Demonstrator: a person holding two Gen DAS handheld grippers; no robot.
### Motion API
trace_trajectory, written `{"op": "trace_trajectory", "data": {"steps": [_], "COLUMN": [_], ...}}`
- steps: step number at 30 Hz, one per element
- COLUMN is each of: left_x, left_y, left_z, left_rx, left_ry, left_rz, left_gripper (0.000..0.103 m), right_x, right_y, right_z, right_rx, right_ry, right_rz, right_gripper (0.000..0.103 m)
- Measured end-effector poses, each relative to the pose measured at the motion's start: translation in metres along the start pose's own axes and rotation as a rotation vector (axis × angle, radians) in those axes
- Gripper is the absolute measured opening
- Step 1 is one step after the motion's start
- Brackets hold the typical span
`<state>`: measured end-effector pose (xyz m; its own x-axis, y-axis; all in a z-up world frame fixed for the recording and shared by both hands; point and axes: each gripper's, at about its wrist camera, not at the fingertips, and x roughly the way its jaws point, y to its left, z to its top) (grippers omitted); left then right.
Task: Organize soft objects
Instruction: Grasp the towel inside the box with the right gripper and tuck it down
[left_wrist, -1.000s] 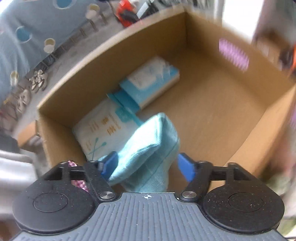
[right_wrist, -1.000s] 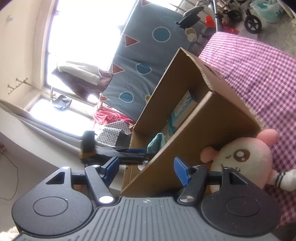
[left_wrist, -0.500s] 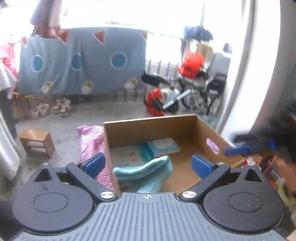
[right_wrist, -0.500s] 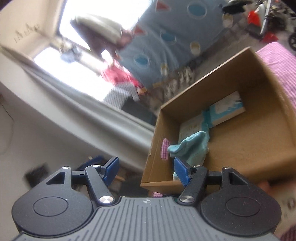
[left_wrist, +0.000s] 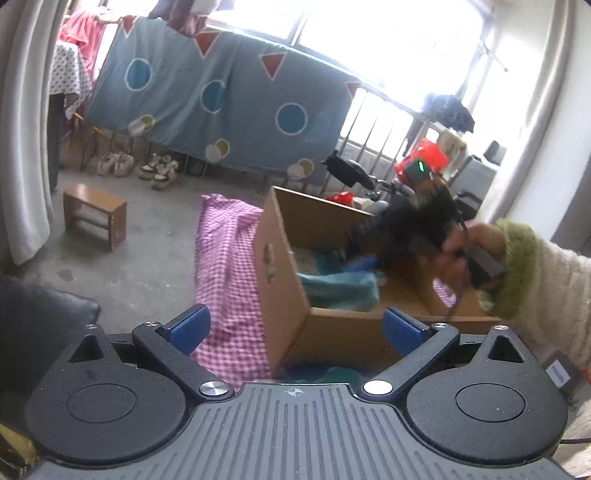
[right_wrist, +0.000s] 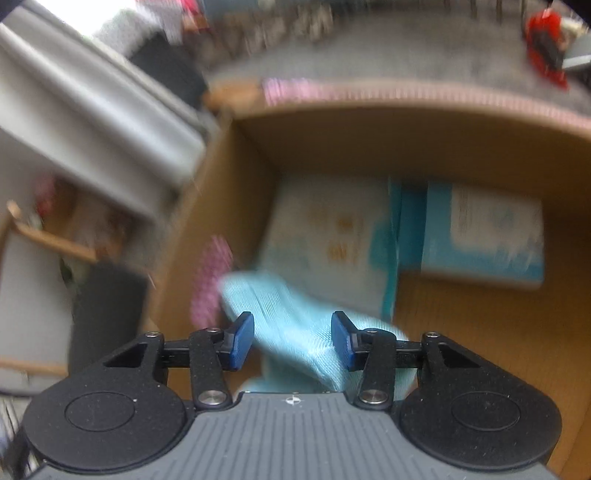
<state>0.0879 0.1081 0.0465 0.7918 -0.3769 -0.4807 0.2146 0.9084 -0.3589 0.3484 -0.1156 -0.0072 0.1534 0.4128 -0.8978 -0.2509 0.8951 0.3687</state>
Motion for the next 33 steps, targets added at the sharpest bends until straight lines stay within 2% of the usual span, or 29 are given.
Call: {"op": "trace_trajectory", "data": {"steps": [3, 6, 10, 11, 13, 15, 18, 20, 21, 23, 24, 25, 26, 28, 33], "left_x": [0.001, 0.006, 0.009, 0.009, 0.009, 0.008, 0.009, 0.009, 0.009, 0.01, 0.011, 0.011, 0.012, 0.014, 0.015], "left_y": [0.01, 0.019, 0.027, 0.028, 0.031, 0.032, 0.032, 0.033, 0.034, 0.036, 0.037, 0.038, 0.039, 0.04, 0.039], "left_z": [-0.003, -0.003, -0.007, -0.009, -0.012, -0.014, -0.016, -0.016, -0.016, -0.015, -0.015, -0.015, -0.015, -0.015, -0.015], "left_rx": [-0.008, -0.038, -0.069, -0.073, -0.083, -0.096, -0.098, -0.098, -0.1, -0.108, -0.111, -0.113, -0.117, -0.124, -0.12], "left_ry": [-0.019, -0.016, -0.008, -0.011, -0.008, -0.001, 0.007, 0.008, 0.009, 0.014, 0.016, 0.017, 0.02, 0.026, 0.034], "left_rz": [-0.005, -0.015, -0.018, -0.016, -0.02, -0.024, -0.019, -0.014, -0.012, -0.006, -0.003, 0.0, 0.003, 0.005, 0.004], "left_gripper": [0.1, 0.1, 0.1, 0.1, 0.1, 0.1, 0.1, 0.1, 0.1, 0.1, 0.1, 0.1, 0.1, 0.1, 0.1], "right_x": [0.018, 0.031, 0.025, 0.022, 0.022, 0.029, 0.042, 0.053, 0.059, 0.062, 0.058, 0.052, 0.048, 0.044, 0.041], "right_y": [0.001, 0.004, 0.024, 0.03, 0.04, 0.047, 0.046, 0.042, 0.038, 0.033, 0.036, 0.04, 0.043, 0.048, 0.054], "right_z": [-0.019, -0.03, -0.033, -0.035, -0.04, -0.046, -0.045, -0.046, -0.047, -0.052, -0.055, -0.058, -0.061, -0.065, -0.068], "right_rx": [-0.077, -0.151, -0.28, -0.335, -0.443, -0.547, -0.588, -0.613, -0.615, -0.625, -0.664, -0.694, -0.717, -0.76, -0.844], "right_ry": [0.107, 0.181, 0.19, 0.187, 0.192, 0.229, 0.297, 0.329, 0.345, 0.34, 0.326, 0.298, 0.267, 0.213, 0.125], "right_rz": [-0.061, -0.096, -0.096, -0.106, -0.149, -0.191, -0.241, -0.286, -0.297, -0.297, -0.283, -0.264, -0.265, -0.305, -0.331], "right_gripper": [0.049, 0.053, 0.077, 0.081, 0.097, 0.098, 0.098, 0.097, 0.088, 0.086, 0.072, 0.054, 0.048, 0.043, 0.042]}}
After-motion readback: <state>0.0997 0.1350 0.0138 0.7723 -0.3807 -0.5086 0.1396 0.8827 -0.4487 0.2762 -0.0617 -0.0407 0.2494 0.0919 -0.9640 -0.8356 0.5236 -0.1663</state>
